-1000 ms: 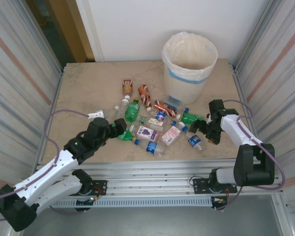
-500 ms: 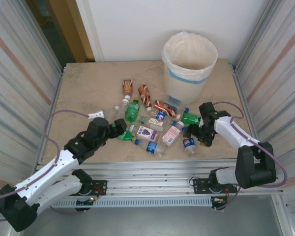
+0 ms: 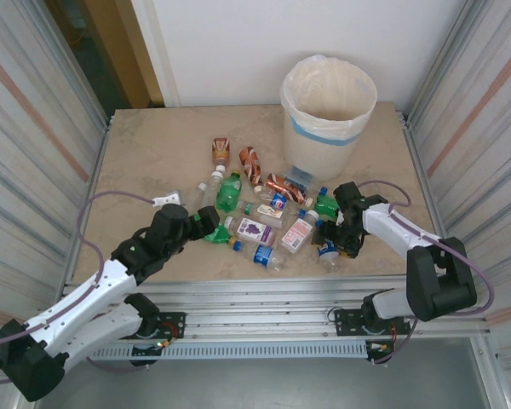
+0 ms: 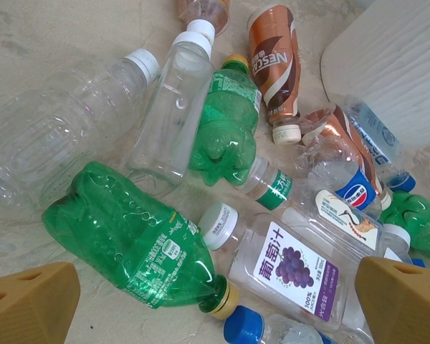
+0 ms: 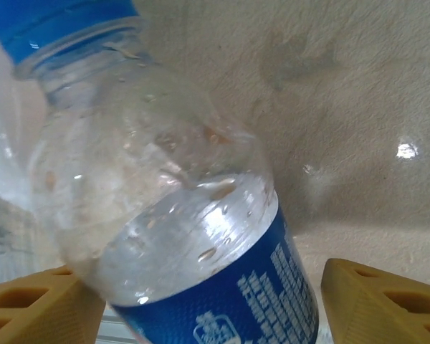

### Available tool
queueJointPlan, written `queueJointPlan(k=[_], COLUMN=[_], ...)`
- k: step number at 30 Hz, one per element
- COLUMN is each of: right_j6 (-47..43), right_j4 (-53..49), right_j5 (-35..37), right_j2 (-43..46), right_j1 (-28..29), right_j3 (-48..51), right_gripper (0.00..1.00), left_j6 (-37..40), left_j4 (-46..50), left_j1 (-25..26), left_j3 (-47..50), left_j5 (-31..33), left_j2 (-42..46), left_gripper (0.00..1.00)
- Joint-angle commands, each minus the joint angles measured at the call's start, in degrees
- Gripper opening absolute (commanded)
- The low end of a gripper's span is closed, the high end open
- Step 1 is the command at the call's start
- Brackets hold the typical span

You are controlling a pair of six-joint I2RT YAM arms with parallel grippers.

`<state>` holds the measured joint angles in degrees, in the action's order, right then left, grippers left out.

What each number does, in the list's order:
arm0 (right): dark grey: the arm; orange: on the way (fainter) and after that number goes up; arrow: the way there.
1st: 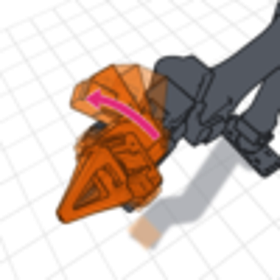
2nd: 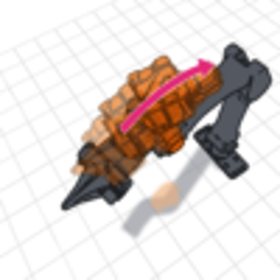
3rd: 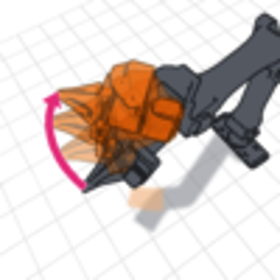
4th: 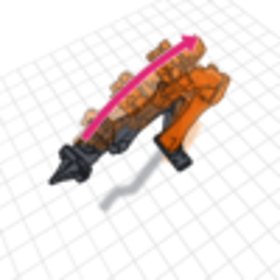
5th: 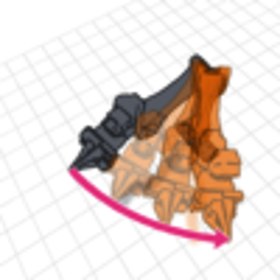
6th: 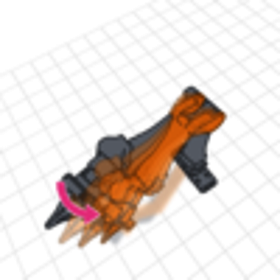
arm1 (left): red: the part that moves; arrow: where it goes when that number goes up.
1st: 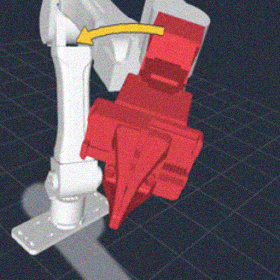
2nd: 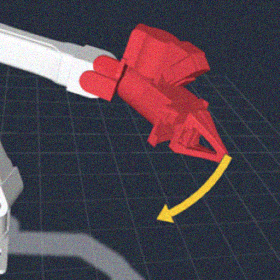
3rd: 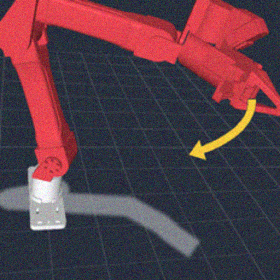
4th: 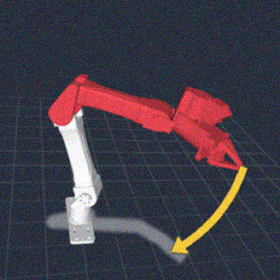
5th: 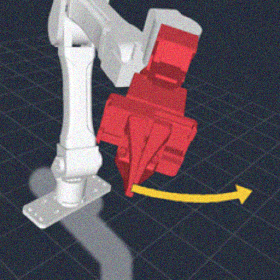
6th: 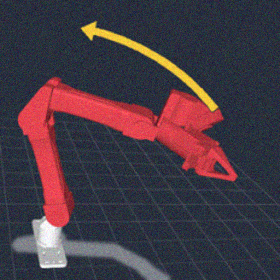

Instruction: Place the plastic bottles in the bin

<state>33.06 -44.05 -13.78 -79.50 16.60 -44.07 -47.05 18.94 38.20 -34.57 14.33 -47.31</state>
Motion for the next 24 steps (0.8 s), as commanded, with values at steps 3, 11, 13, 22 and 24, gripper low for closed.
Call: queueJointPlan(k=[3,11,13,22,24], right_j6=[1.0,-0.3,-0.4,-0.4,-0.7], right_j4=[0.6,-0.6,-1.5,-7.5,-9.3], right_j5=[0.0,1.2,2.3,6.4,7.4], right_j2=[-1.5,-2.6,-2.4,1.1,2.9], right_j1=[0.6,1.7,2.4,4.4,4.6], right_j3=[0.8,0.1,-0.5,-5.1,-6.6], right_gripper=[0.71,0.51,0.46,0.3,0.29], left_j6=[-1.1,-1.3,-1.2,-1.9,-2.2], left_j4=[-0.5,-0.6,-0.3,-0.3,-0.1], left_j1=[-0.5,-0.7,-1.0,-1.9,-2.1], left_j3=[1.0,1.1,0.7,0.3,0.3], left_j5=[0.1,0.5,0.2,0.2,0.5], left_j2=[1.4,1.4,1.1,0.6,0.7], left_gripper=[0.99,0.99,0.99,0.99,0.99])
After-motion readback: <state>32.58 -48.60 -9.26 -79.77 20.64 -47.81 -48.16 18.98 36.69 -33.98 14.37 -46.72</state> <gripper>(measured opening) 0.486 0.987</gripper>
